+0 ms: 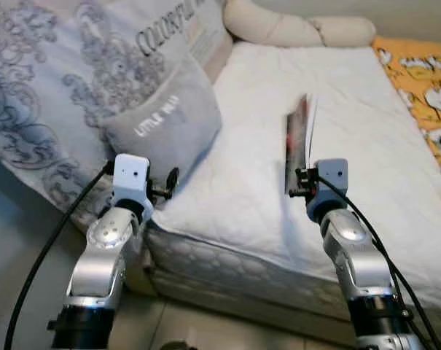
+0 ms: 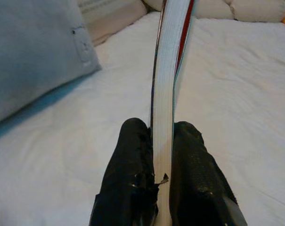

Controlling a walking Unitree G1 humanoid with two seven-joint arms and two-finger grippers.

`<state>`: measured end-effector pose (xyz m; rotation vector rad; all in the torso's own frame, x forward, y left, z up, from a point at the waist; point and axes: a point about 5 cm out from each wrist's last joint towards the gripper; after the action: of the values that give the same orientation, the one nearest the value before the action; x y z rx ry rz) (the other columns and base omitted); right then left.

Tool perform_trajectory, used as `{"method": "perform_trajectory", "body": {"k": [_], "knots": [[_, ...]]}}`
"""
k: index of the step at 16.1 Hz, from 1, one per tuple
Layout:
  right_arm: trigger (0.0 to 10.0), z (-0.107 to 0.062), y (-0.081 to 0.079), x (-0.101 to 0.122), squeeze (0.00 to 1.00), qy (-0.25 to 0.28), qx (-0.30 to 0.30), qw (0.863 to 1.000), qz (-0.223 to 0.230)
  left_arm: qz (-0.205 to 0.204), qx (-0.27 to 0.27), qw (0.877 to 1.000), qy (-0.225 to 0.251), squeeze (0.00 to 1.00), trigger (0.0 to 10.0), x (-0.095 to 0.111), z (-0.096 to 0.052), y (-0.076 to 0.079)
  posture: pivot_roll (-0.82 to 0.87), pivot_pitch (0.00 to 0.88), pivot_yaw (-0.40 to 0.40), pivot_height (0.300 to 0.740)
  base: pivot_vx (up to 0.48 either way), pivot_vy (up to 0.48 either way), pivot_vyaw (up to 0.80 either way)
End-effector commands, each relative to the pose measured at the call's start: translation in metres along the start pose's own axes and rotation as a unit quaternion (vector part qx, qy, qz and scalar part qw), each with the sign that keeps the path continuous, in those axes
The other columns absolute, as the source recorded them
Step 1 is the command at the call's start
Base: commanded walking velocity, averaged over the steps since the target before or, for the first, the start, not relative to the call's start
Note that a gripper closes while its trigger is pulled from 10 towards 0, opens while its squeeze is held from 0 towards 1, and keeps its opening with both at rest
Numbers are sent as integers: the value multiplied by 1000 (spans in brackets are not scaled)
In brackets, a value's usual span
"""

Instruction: Clean up the room

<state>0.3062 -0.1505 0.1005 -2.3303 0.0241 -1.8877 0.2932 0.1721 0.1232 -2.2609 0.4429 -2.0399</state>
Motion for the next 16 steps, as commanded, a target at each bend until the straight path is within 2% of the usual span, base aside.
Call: {"method": "perform_trajectory", "body": {"k": [1,6,8,10,12,15,16], "knots": [[10000,1,-13,10,0,25,27,999,0,3,5,1000,3,0,10000,2,0,-4,-29,0,37,740,356,0,0],[10000,0,-14,11,0,27,29,999,2,8,-12,1000,5,0,10000,2,-3,0,-29,0,34,740,357,0,0],[10000,-2,-17,8,0,18,36,999,21,8,-24,1000,10,0,10000,3,-5,3,-27,0,29,740,354,0,0],[10000,-3,-19,5,0,12,40,999,21,9,-28,1000,10,0,10000,3,-7,4,-21,0,23,740,356,0,-731],[10000,0,-22,7,0,13,53,998,17,13,-38,999,11,0,10000,4,-9,5,-8,0,11,740,334,0,0],[10000,10,-31,12,0,-9,96,993,64,28,-83,996,7,0,10000,4,-16,7,12,0,1,740,0,0,0],[10000,17,-34,13,0,-30,108,989,93,42,-122,992,-5,0,10000,-1,-23,9,17,0,2,740,0,0,0]]}}
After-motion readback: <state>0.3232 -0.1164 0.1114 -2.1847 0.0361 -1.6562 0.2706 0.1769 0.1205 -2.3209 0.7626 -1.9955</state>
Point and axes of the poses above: a point about 5 cm out from each wrist's last joint towards the gripper, its own z axis pointing out of the wrist towards the gripper, its own x axis along the axis of the wrist's last joint, y = z × x, and after that the axes turned 8 degrees about z, right-handed
